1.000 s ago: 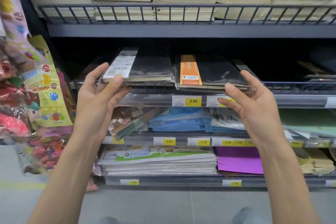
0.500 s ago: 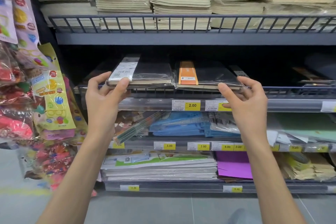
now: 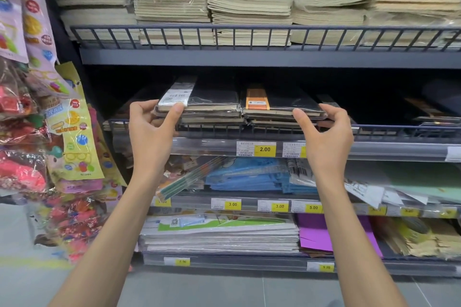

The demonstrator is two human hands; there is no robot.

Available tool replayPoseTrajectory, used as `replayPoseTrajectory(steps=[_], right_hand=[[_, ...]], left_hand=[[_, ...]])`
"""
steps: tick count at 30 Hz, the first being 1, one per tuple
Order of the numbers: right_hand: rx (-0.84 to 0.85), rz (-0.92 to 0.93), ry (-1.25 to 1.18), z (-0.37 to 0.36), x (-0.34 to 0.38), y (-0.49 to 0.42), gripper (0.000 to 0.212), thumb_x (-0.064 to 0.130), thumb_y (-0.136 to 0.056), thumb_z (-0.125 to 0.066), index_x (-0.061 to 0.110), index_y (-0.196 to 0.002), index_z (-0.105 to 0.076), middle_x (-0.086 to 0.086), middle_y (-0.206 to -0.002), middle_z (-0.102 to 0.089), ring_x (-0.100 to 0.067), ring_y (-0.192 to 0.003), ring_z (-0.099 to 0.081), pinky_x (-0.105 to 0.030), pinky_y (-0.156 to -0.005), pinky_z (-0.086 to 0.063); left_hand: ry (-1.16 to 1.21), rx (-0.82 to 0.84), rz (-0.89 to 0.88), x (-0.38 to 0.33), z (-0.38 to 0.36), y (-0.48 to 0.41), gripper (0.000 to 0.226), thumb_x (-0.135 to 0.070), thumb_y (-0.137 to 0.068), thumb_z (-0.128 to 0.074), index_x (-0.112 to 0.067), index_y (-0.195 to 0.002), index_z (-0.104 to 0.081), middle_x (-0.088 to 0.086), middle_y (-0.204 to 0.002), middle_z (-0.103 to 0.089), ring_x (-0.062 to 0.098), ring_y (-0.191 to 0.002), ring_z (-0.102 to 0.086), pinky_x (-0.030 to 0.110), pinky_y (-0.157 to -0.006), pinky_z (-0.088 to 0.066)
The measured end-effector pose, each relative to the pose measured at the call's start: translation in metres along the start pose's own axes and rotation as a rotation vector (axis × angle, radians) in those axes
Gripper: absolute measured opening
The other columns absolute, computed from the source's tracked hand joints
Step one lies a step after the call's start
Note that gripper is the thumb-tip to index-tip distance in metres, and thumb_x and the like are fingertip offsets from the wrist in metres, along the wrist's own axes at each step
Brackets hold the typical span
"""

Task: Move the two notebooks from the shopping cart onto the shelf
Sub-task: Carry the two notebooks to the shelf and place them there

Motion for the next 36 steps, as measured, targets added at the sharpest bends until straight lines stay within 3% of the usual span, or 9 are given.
replayPoseTrajectory(steps=[2,6,9,11,16,22,31,36], right_hand=[[-0.004,-0.001,-0.002,-0.003,-0.003,-0.004,0.064,0.062,-0.08,-0.073,0.022,-0.127,-0.058,0.007,-0.121,-0.058,-0.016,-0.112,-0.057,-0.043,-0.098,-0.051],[0.0,-0.01,0.015,-0.009,-0.006,-0.012,0.065,0.061,-0.081,-0.072,0.02,-0.129,-0.058,0.005,-0.123,-0.059,-0.019,-0.114,-0.056,-0.044,-0.097,-0.051],[0.007,-0.007,0.049,-0.013,-0.008,-0.017,0.066,0.06,-0.082,-0.071,0.019,-0.131,-0.058,0.003,-0.125,-0.06,-0.019,-0.116,-0.056,-0.044,-0.097,-0.052],[0.008,-0.005,0.061,-0.014,-0.008,-0.02,0.066,0.061,-0.082,-0.07,0.019,-0.131,-0.058,0.003,-0.125,-0.06,-0.018,-0.115,-0.056,-0.044,-0.096,-0.052],[0.003,-0.018,0.064,-0.017,-0.011,-0.023,0.065,0.061,-0.082,-0.07,0.02,-0.131,-0.058,0.005,-0.125,-0.06,-0.017,-0.114,-0.056,-0.044,-0.095,-0.053],[0.005,-0.017,0.068,-0.018,-0.011,-0.022,0.065,0.06,-0.083,-0.07,0.021,-0.132,-0.057,0.007,-0.125,-0.058,-0.015,-0.114,-0.056,-0.042,-0.095,-0.053],[0.059,-0.004,0.045,-0.013,-0.005,-0.023,0.067,0.057,-0.085,-0.07,0.02,-0.138,-0.052,0.005,-0.13,-0.056,-0.013,-0.113,-0.057,-0.041,-0.098,-0.052],[0.057,0.005,-0.006,-0.006,-0.002,-0.02,0.061,0.05,-0.089,-0.07,0.021,-0.138,-0.05,0.007,-0.128,-0.055,-0.01,-0.109,-0.057,-0.035,-0.095,-0.052]], left_hand=[[-0.016,-0.006,-0.014,0.001,-0.003,-0.002,0.048,-0.041,-0.087,-0.075,-0.016,-0.118,-0.048,-0.005,-0.099,-0.063,0.003,-0.086,-0.067,0.029,-0.071,-0.061],[-0.048,-0.032,-0.02,0.006,-0.004,-0.007,0.049,-0.053,-0.084,-0.074,-0.023,-0.112,-0.047,-0.01,-0.096,-0.058,0.016,-0.09,-0.065,0.05,-0.081,-0.059],[-0.076,-0.036,-0.034,0.008,-0.007,-0.009,0.054,-0.063,-0.081,-0.071,-0.026,-0.111,-0.046,-0.002,-0.1,-0.059,0.026,-0.093,-0.065,0.052,-0.083,-0.057],[-0.084,-0.03,-0.051,0.009,-0.01,-0.011,0.052,-0.06,-0.083,-0.07,-0.025,-0.112,-0.046,-0.001,-0.1,-0.06,0.023,-0.091,-0.063,0.047,-0.084,-0.056],[-0.116,-0.031,-0.078,0.006,-0.016,-0.014,0.044,-0.046,-0.089,-0.07,-0.019,-0.113,-0.045,-0.01,-0.086,-0.053,0.001,-0.071,-0.052,0.014,-0.07,-0.044],[-0.118,-0.028,-0.085,0.006,-0.016,-0.014,0.044,-0.045,-0.09,-0.07,-0.018,-0.115,-0.046,-0.01,-0.082,-0.051,0.0,-0.068,-0.051,0.013,-0.067,-0.043],[-0.086,-0.021,-0.054,0.008,-0.017,-0.012,0.047,-0.047,-0.09,-0.069,-0.02,-0.119,-0.046,-0.009,-0.086,-0.052,0.005,-0.075,-0.052,0.024,-0.075,-0.047],[-0.085,-0.027,-0.016,0.011,-0.011,-0.009,0.041,-0.048,-0.092,-0.066,-0.027,-0.123,-0.048,-0.01,-0.089,-0.055,0.011,-0.082,-0.058,0.047,-0.084,-0.056]])
Point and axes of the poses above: each hand's wrist, its own y-axis away from the middle knuckle, its own z-axis out of the back of the hand, x = y × z, the point moved 10 cm from there along -y, towards the middle knuckle
